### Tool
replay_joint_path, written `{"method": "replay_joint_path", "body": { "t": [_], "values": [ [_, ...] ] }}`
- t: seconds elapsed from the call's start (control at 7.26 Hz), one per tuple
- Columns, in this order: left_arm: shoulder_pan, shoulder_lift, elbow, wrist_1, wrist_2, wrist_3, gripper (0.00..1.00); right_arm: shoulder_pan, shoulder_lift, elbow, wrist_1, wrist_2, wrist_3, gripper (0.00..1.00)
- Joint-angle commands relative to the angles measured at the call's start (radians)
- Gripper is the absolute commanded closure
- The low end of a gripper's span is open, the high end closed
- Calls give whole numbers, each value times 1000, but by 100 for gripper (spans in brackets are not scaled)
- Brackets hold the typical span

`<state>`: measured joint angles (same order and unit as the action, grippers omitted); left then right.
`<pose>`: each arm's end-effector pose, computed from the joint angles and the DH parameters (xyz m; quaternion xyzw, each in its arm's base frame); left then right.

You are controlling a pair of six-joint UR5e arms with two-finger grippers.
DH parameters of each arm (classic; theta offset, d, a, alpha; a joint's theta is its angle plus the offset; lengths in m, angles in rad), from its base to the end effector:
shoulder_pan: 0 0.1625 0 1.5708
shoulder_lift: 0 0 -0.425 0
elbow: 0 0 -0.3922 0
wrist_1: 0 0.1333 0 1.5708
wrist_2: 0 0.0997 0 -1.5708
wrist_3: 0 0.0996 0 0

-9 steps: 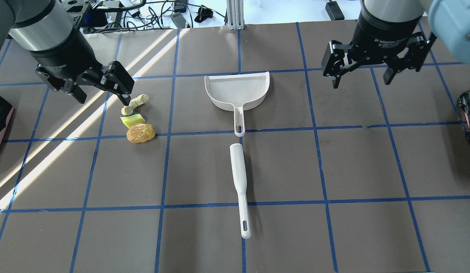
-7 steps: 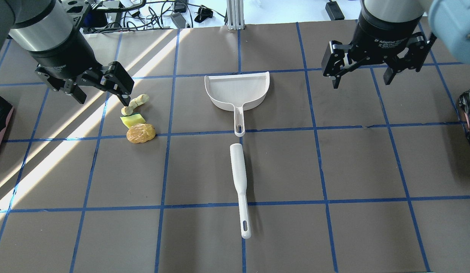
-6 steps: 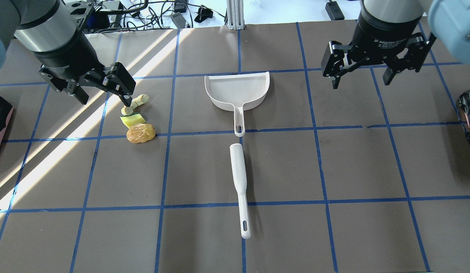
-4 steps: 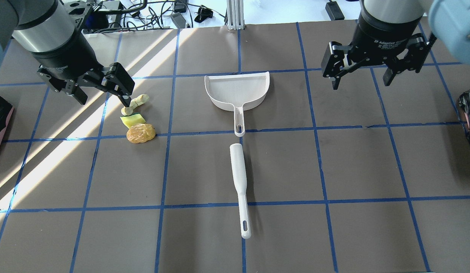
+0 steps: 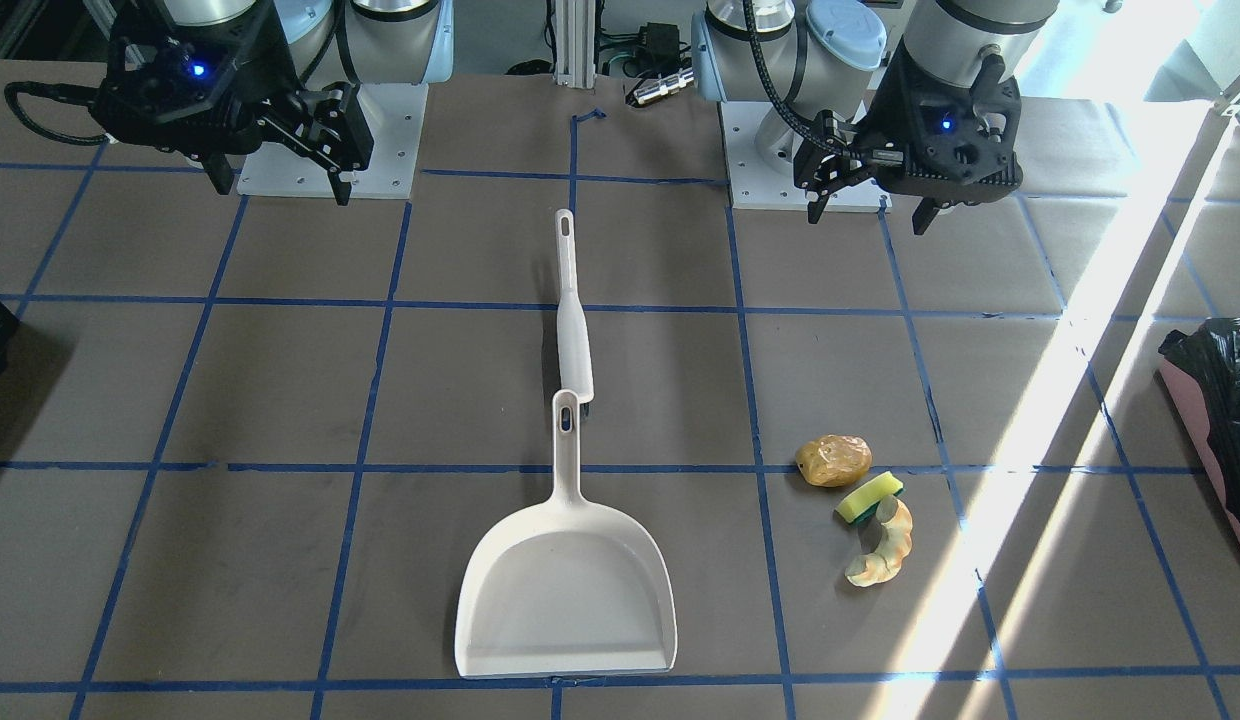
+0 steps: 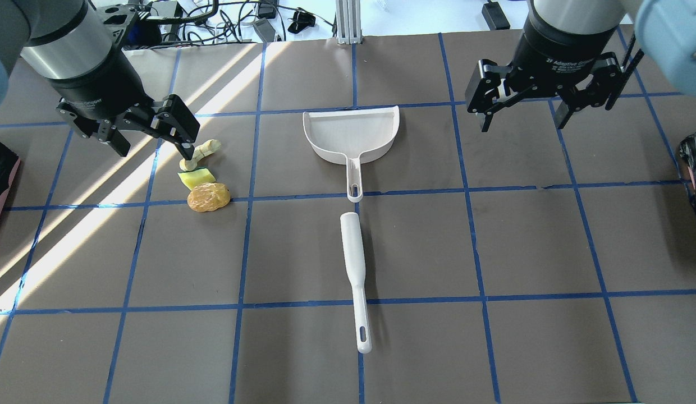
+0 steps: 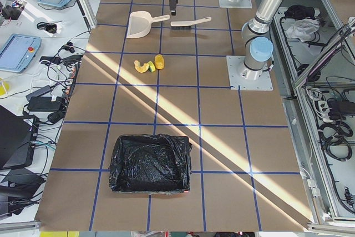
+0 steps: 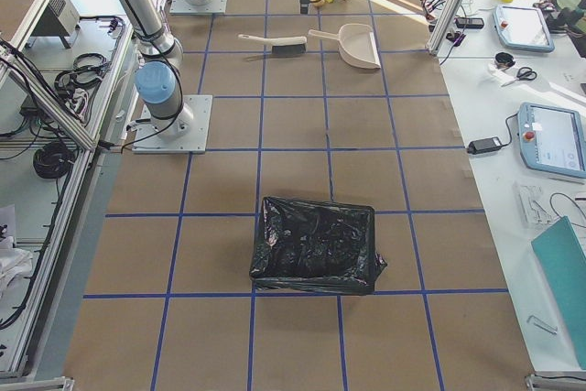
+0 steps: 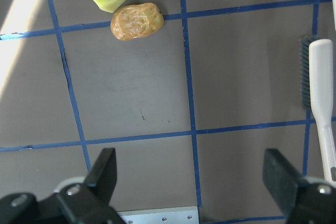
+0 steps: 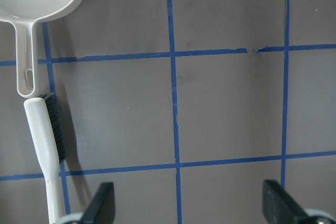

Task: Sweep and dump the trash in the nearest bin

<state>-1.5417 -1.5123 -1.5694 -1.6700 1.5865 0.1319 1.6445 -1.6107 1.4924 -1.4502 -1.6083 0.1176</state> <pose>-0.1182 -0.4660 0.5068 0.0515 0.9984 0.0202 0.0062 0.1640 -0.4612 0.5337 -0.0219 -0.9996 0.0006 0.0188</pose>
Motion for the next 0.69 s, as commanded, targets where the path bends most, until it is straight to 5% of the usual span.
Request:
{"method": "replay_joint_path", "body": {
  "t": [0.0,0.55],
  "values": [
    [0,-5,-1,-2,0,0,0,1,0,3,-1,22,-4,0],
    [2,-2,-12,1,-2,0,0,0,0,2,1,24,-12,0]
  ]
}}
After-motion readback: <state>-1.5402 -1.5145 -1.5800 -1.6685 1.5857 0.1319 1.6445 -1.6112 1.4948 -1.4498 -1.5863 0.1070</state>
